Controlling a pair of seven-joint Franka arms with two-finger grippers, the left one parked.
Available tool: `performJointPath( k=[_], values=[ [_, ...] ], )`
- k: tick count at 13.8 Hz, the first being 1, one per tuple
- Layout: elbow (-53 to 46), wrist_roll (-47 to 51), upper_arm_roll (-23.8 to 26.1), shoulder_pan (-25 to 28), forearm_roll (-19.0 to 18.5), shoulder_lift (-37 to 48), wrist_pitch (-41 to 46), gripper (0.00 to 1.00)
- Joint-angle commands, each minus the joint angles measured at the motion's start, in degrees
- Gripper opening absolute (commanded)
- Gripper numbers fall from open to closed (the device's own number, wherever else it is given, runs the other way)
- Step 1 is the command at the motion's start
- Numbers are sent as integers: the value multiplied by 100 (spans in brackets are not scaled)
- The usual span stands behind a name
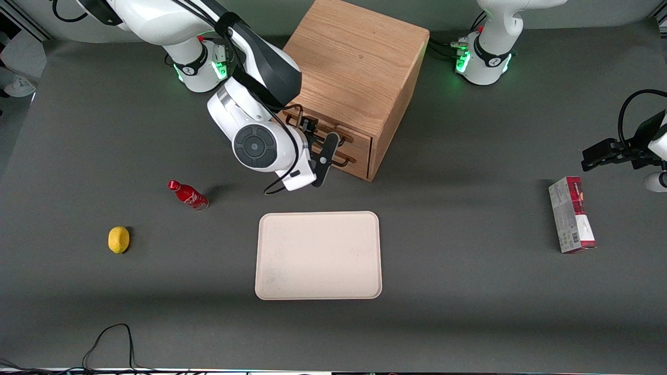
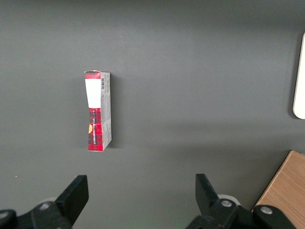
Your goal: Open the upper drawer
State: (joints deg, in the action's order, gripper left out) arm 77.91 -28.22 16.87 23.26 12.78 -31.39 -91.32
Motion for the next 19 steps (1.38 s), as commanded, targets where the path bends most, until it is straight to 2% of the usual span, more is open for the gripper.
performJointPath(
  k=[1,19],
  values=[
    [84,-78,-61,47,67,54,-88,100],
    [330,-403,-175,-93,-144,45,-633,100]
  ],
)
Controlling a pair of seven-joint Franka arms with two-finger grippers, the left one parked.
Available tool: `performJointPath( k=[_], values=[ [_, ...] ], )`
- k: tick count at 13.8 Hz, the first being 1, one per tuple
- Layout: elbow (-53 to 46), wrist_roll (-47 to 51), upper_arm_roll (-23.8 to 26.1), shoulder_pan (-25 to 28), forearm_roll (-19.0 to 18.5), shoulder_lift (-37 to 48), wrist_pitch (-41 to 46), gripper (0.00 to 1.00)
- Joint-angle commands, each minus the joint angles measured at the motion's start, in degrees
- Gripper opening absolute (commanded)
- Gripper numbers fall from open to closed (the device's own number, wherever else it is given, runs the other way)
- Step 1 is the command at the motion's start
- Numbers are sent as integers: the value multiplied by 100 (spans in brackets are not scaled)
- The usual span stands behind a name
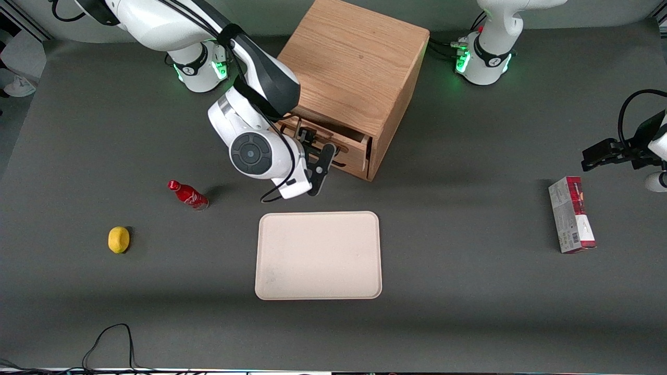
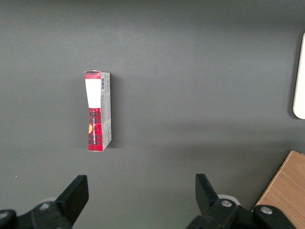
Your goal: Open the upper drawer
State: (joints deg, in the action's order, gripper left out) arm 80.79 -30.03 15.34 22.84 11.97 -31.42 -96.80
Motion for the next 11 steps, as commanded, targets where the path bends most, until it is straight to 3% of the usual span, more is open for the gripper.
performJointPath(
  k=[1,11],
  values=[
    [42,-275,-31,-121,-63,49,-85,100],
    [-90,-328,-92,-236,-116,31,-94,100]
  ],
)
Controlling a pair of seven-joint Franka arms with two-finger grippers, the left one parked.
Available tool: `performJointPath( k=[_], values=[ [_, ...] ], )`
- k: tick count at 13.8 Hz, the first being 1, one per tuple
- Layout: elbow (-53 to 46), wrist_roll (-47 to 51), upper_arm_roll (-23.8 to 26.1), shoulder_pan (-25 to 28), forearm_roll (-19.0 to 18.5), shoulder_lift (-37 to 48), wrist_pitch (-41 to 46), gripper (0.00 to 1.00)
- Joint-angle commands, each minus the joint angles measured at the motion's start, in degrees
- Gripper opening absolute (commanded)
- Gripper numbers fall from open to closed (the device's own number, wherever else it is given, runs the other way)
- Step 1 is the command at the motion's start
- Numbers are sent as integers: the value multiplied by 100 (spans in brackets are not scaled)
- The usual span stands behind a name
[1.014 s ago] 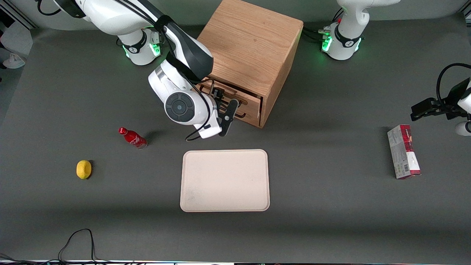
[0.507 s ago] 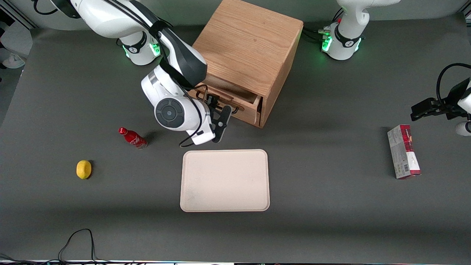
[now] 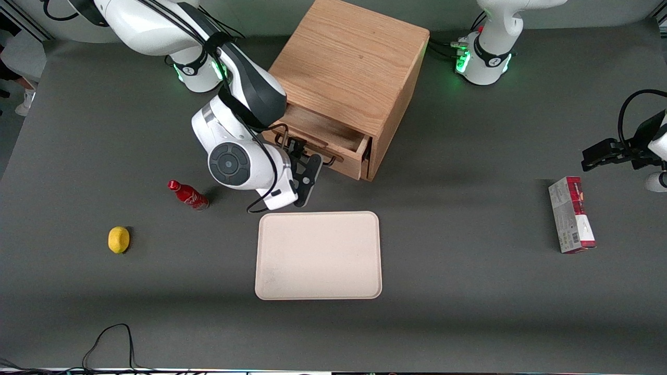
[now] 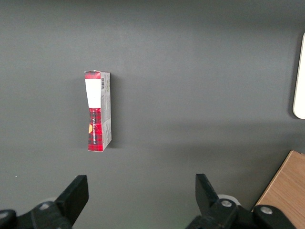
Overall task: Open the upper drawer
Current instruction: 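Pull the upper drawer outward from the cabinet with the right gripper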
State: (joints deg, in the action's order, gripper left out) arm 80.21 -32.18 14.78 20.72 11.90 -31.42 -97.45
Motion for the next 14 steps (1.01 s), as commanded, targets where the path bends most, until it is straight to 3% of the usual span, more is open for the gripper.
performJointPath(
  k=[1,14],
  values=[
    [-32,-113,-45,-25,-109,22,-37,100],
    [-638,-280,-133,-235,-100,-338,-28,100]
  ],
)
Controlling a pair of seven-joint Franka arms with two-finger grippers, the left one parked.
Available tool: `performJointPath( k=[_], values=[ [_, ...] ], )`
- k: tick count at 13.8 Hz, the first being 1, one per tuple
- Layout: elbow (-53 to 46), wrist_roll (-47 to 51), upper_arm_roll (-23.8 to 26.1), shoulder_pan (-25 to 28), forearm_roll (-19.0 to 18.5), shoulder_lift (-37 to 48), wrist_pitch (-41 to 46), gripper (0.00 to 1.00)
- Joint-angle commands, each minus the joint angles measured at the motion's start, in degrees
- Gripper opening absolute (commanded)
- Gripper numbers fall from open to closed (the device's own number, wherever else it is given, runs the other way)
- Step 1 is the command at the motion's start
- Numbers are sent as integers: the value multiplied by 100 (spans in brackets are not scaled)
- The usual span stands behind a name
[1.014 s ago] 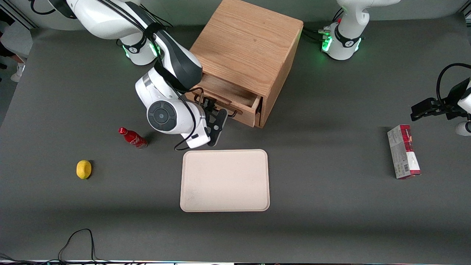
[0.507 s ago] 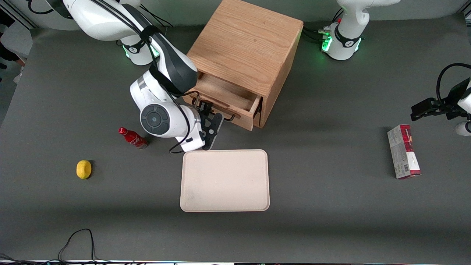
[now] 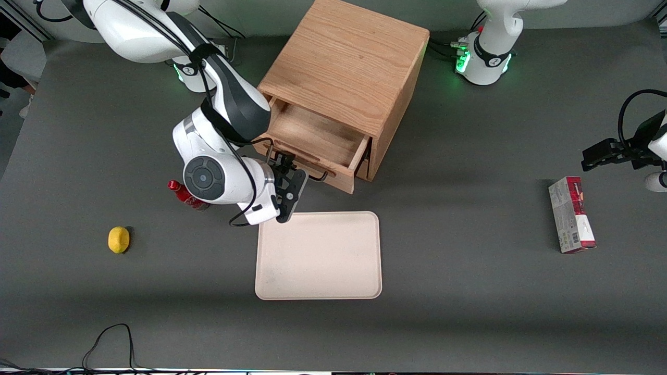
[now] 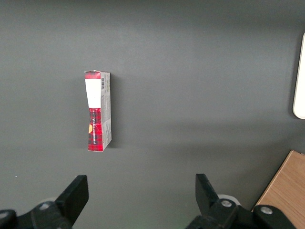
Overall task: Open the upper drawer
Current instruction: 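Pull the upper drawer outward from the cabinet with the right gripper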
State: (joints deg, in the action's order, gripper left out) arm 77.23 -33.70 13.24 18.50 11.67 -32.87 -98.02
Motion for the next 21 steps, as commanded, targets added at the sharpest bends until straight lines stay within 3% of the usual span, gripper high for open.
performJointPath(
  k=[1,21],
  values=[
    [-366,-128,20,-13,-77,-220,28,100],
    [-1017,-225,-199,-268,-86,-624,-156,100]
  ],
)
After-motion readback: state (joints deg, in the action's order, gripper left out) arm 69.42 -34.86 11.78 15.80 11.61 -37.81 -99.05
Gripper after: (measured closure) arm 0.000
